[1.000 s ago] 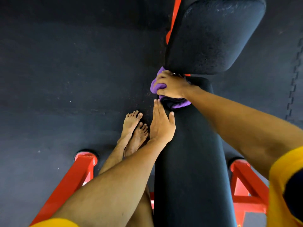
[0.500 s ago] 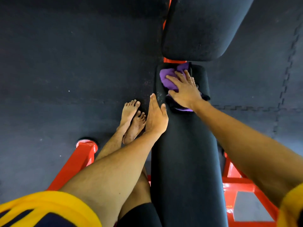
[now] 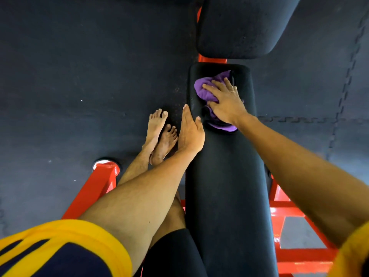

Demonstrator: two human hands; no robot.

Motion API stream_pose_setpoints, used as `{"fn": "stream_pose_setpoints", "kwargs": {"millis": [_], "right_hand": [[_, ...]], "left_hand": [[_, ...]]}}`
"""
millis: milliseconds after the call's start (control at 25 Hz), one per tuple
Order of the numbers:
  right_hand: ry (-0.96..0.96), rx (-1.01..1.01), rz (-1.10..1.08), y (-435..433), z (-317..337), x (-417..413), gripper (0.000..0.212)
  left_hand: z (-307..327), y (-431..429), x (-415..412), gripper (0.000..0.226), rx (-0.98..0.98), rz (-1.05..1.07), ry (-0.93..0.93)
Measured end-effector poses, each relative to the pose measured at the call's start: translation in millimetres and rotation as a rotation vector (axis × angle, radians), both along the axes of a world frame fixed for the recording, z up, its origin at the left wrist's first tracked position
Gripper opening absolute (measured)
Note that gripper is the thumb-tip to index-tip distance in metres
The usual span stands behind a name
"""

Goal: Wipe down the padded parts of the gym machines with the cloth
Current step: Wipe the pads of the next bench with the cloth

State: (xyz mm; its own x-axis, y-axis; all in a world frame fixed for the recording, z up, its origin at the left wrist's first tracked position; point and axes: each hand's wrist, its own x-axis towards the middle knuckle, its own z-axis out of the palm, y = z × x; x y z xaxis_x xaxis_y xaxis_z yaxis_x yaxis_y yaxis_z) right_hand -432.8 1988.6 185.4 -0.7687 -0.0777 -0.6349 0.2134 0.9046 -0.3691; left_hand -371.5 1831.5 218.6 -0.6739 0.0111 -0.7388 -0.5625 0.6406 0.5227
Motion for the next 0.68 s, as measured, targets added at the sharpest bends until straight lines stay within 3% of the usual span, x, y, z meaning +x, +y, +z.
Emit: {"fn": "stream_pose_setpoints", "kwargs": {"millis": [160, 280, 560, 680], "right_hand": [[0.063, -0.192, 0.187, 11.0, 34.3, 60.7, 0.064], [0.086, -0.206, 0.297, 15.5, 38.5, 79.8, 0.064], [0.026, -0.04, 0.376, -33.7, 1.4, -2.5, 0.059], [0.007, -0.04, 0.545, -43.3, 0.5, -19.4, 0.051]], "left_hand": [[13.7, -4.5, 20.2, 0.059, -0.008, 0.024, 0.003], [16.6, -5.5, 31.0, 0.058, -0.003, 0.036, -0.007], [10.9, -4.8, 30.3, 0.057, 0.016, 0.077, 0.039], [6.7, -7.0, 29.1, 0.058, 0.034, 0.107, 0.026]]}}
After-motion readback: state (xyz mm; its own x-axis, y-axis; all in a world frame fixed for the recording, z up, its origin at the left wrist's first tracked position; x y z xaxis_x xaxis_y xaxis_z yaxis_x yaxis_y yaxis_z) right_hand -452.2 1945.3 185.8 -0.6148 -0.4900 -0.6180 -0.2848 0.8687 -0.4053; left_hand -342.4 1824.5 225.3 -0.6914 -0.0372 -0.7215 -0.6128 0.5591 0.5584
